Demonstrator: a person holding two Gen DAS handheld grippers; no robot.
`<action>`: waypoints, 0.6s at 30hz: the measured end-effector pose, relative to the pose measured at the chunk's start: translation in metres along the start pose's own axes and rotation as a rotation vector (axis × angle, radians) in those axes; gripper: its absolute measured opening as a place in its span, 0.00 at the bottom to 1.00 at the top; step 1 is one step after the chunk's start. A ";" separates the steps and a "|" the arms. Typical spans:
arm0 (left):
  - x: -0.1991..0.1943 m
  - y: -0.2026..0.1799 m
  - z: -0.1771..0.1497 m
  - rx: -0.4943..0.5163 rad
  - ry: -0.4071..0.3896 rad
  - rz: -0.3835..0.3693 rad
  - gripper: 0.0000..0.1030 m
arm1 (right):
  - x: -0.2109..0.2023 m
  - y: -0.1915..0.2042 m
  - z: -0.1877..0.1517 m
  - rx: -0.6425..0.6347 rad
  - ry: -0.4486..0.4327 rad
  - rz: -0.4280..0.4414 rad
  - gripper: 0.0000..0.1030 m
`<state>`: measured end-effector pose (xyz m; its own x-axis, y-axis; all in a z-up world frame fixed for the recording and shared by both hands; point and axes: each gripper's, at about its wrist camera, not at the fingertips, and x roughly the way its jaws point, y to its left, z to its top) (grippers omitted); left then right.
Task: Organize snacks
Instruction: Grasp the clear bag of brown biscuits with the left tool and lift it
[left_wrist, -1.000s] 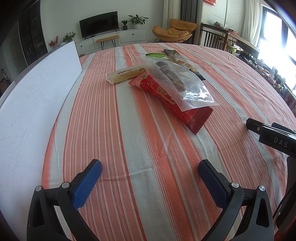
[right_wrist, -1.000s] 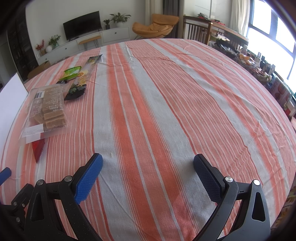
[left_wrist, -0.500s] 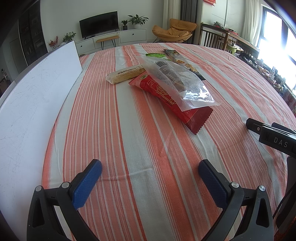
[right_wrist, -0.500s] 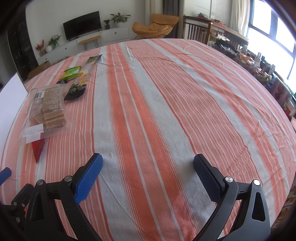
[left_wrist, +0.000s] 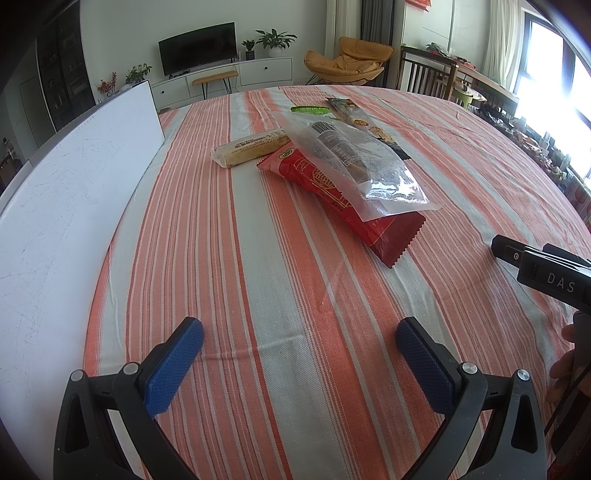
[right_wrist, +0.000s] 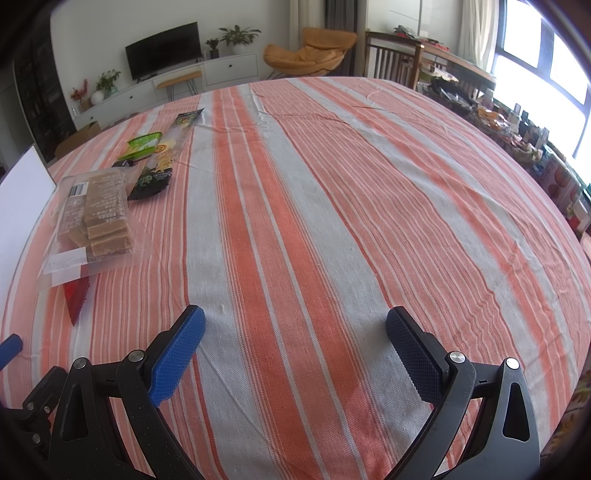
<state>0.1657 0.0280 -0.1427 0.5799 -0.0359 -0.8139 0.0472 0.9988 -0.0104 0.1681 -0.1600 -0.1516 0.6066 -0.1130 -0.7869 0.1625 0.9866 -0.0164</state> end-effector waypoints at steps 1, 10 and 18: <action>0.001 0.001 0.001 0.000 0.000 0.000 1.00 | 0.000 0.000 0.000 0.000 0.000 0.000 0.97; -0.005 0.005 0.002 -0.011 0.052 -0.003 1.00 | 0.000 0.001 0.001 -0.004 0.000 0.008 0.98; -0.065 0.036 0.043 -0.145 -0.066 -0.182 1.00 | 0.001 0.000 0.001 -0.011 0.000 0.014 0.98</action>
<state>0.1647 0.0646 -0.0647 0.6243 -0.2133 -0.7515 0.0417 0.9697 -0.2407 0.1690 -0.1603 -0.1518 0.6091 -0.0991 -0.7869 0.1457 0.9893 -0.0118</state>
